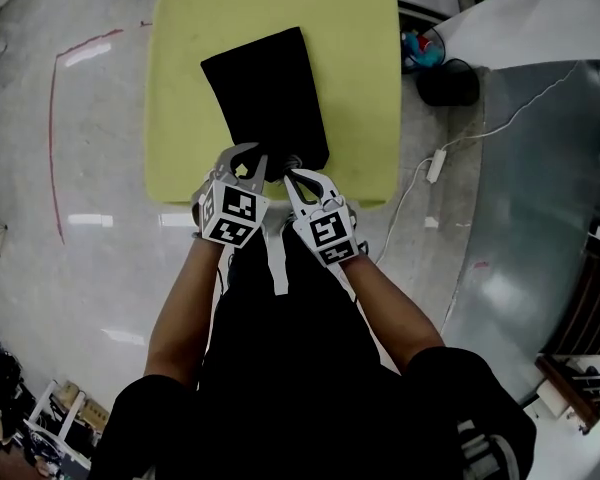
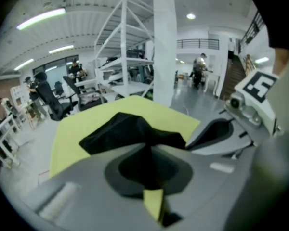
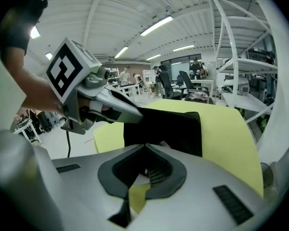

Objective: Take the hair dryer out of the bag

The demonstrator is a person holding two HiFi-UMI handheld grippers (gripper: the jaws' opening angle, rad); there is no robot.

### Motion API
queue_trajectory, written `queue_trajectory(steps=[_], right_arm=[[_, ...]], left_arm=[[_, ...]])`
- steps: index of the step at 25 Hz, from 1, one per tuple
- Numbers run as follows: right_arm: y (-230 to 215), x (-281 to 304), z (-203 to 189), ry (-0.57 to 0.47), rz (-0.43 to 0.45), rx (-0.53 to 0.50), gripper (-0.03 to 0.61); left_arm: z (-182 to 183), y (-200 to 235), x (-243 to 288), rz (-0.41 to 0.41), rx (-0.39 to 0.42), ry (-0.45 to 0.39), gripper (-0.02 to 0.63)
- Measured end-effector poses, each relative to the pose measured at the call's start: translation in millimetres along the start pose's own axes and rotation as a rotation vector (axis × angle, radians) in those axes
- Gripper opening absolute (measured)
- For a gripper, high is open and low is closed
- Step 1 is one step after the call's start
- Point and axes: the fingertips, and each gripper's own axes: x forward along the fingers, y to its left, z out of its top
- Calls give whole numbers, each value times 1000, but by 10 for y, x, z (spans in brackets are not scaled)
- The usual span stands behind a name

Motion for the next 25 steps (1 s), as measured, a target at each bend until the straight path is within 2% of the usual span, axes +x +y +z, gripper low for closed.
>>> queue_trajectory(steps=[6,14,16,19,25], right_arm=[[0,260,117,12,-22,-52,6],[-331,469,141,59,-196,2,14],[-357,540,81,99,-193,40,121],[-373,653,-40,173,-187,69,173],[-456,837,-182,282,-200,96,204]], left_arm=[[40,28,-52,-21,-17,-7,15],[-19,52,-51,-34,-37,1,15],[-32,72,-35,-36,-52,3,15],[-39,114,12,-47,-88,0,15],[24,206,34,-64,-147,-23,15]])
